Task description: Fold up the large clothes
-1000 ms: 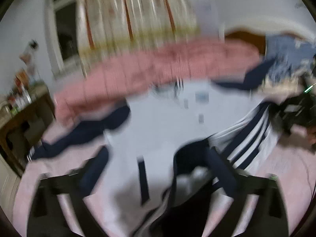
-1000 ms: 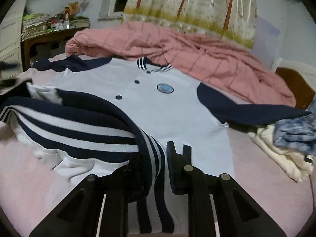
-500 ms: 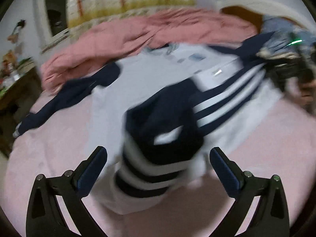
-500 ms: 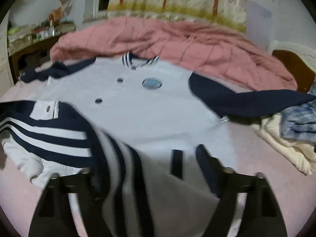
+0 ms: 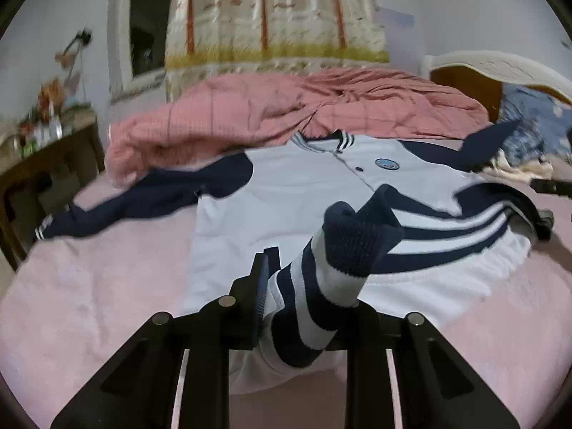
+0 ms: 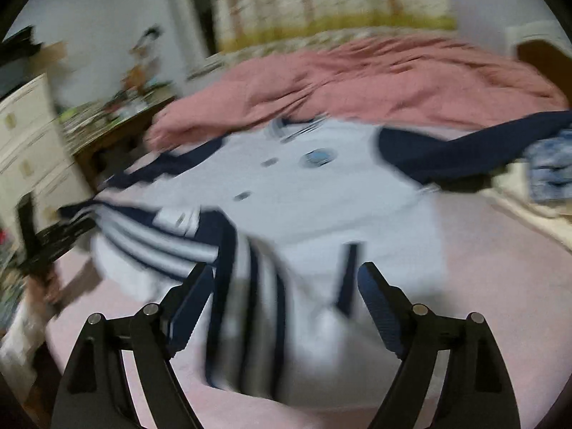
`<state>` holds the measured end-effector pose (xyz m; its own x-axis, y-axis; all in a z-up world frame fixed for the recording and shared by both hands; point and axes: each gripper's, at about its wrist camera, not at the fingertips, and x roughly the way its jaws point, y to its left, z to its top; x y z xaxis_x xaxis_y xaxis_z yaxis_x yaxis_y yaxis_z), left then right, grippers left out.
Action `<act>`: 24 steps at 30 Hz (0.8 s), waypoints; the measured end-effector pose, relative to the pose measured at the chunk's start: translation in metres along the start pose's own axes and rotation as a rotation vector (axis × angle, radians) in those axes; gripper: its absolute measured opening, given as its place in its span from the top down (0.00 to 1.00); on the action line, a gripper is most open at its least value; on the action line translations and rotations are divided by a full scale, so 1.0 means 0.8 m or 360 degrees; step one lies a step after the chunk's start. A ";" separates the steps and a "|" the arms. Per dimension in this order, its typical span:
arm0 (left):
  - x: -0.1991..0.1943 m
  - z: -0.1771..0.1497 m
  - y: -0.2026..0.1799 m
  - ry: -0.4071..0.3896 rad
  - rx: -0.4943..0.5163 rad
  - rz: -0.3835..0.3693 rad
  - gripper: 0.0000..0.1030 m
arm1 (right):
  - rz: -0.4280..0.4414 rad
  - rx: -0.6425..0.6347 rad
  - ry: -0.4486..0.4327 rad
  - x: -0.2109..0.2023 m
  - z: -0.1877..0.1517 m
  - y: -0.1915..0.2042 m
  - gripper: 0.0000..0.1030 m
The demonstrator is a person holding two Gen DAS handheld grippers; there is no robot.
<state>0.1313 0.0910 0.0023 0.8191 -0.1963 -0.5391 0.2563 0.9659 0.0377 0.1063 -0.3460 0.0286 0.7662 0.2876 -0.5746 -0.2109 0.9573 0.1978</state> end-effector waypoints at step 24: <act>0.048 -0.016 0.026 0.0189 -0.0192 -0.0049 0.89 | -0.0322 -0.0540 0.0203 0.038 -0.034 0.035 0.80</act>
<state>0.1618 0.1054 -0.0286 0.7435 -0.2118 -0.6343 0.2112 0.9743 -0.0778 0.1071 -0.3098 -0.0051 0.7359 0.0737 -0.6730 -0.2683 0.9444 -0.1900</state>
